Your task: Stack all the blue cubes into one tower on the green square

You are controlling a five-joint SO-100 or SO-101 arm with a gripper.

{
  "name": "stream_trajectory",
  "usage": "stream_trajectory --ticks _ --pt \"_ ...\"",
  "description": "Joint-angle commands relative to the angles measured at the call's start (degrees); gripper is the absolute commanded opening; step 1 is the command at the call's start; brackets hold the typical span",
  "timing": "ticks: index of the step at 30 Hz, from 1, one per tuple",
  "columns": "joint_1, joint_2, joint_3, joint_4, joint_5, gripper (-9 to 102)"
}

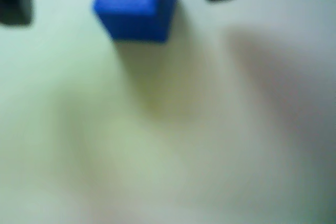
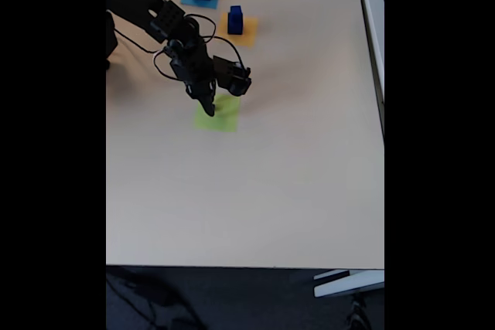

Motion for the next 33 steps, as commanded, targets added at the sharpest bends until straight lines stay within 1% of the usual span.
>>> stream_trajectory --ticks 1,33 --pt "0.18 0.18 -0.26 -0.88 -0.18 15" --pt "0.44 -0.18 -0.26 -0.79 0.35 5"
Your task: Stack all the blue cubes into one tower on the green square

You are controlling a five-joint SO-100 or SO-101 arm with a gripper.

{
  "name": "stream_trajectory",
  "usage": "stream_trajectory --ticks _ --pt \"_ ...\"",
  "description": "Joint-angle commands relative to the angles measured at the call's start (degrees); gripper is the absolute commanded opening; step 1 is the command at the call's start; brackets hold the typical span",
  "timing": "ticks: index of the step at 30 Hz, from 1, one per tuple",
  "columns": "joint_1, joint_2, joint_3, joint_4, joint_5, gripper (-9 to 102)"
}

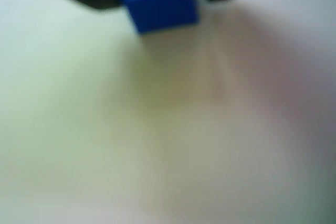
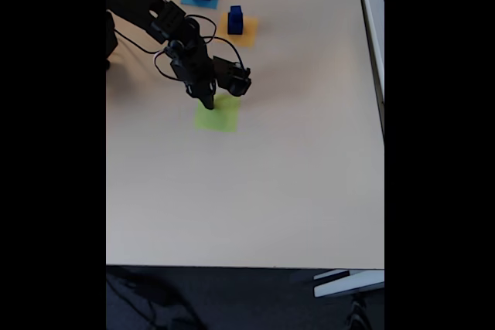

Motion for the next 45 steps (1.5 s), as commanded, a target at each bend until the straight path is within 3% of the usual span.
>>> stream_trajectory --ticks 1,24,36,41,45 --pt "0.35 0.62 -0.26 -0.79 0.35 5" --pt "0.00 4.66 -1.67 0.35 -2.46 2" --pt "-1.85 14.59 -10.99 15.21 -0.70 3" --pt "-6.15 15.91 -21.27 25.05 4.31 3" --pt "-11.25 16.44 -24.26 26.72 11.16 3"
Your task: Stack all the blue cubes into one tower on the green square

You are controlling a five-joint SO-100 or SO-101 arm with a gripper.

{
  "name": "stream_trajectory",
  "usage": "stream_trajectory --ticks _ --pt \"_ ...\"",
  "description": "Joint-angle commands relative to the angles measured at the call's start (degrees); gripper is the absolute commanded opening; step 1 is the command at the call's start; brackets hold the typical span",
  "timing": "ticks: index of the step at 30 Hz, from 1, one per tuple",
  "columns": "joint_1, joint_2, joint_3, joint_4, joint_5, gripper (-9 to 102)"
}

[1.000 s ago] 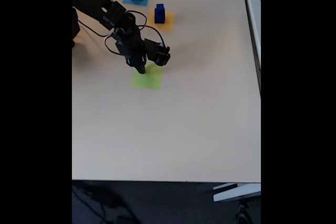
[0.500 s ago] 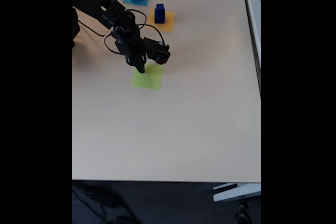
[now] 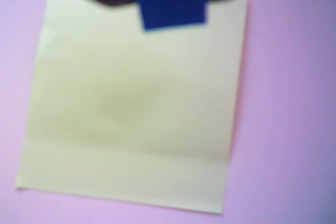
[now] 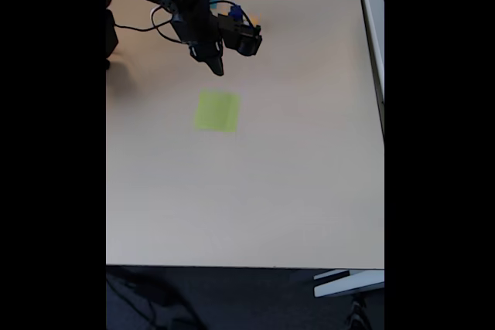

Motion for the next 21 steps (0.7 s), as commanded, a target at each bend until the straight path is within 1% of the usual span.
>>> stream_trajectory --ticks 1,5,10,17,21 --pt "-4.75 4.04 -4.92 1.23 6.42 3" --pt "-10.90 1.23 -8.00 1.85 13.80 3" --pt "-17.40 -5.01 -17.05 5.54 21.18 3" --pt "-23.55 -10.46 -23.03 6.24 26.02 3" --pt "-26.72 -11.34 -21.71 5.10 28.65 3"
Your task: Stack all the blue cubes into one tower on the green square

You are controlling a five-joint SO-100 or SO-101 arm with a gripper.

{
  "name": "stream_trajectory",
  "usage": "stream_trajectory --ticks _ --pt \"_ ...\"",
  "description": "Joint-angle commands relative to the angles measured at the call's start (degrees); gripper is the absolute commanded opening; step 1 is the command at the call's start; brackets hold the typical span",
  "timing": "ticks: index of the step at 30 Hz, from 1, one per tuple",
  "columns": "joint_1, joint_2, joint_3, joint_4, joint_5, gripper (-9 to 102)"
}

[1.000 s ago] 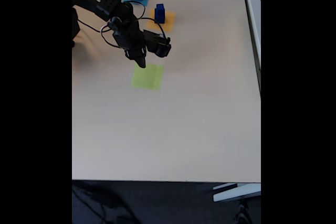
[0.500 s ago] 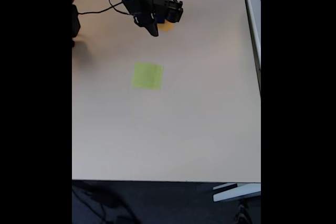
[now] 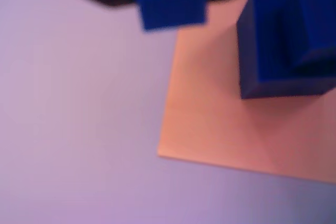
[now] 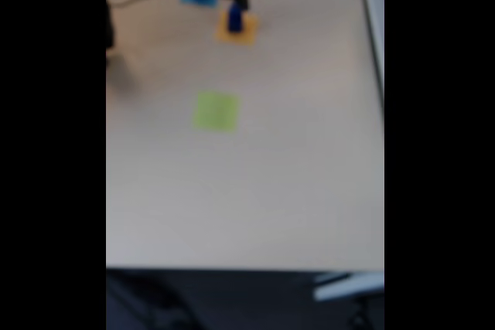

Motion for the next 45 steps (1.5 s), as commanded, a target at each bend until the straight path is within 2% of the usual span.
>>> stream_trajectory --ticks 1,5,19,45 --pt "-2.55 0.62 -1.76 -1.05 2.29 3" --pt "-5.54 0.62 0.44 -1.49 4.83 2" --pt "-9.05 -4.13 1.32 -1.67 4.22 2" --pt "-9.23 -7.73 -0.44 -4.22 3.25 2"
